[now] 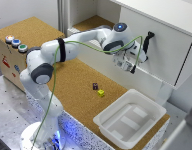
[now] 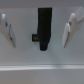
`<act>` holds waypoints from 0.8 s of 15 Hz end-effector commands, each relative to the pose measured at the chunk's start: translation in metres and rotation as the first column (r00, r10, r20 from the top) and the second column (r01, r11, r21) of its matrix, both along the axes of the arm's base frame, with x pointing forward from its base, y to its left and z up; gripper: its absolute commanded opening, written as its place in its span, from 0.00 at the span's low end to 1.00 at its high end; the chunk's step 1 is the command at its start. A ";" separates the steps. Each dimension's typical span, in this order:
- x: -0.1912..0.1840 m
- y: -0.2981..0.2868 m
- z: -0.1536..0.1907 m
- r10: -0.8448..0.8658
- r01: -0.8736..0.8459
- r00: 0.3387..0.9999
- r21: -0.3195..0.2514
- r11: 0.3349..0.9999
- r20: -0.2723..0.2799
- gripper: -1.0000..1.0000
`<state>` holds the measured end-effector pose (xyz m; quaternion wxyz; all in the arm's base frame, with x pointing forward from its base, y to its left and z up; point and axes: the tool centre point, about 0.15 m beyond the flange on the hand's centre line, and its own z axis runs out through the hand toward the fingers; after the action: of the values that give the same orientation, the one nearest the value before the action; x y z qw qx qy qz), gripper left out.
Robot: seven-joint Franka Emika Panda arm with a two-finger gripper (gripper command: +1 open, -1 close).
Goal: Move the sliding door to the left
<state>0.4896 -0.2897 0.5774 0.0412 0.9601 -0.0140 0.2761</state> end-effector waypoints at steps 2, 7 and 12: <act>0.049 -0.032 0.023 0.125 -0.101 0.985 0.193 0.976 -0.119 1.00; 0.075 -0.037 0.020 0.124 -0.092 0.981 0.204 0.975 -0.151 1.00; 0.082 -0.031 0.016 0.140 -0.109 0.979 0.201 0.974 -0.147 1.00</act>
<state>0.5439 -0.2985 0.5806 0.0104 0.9674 -0.0121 0.2528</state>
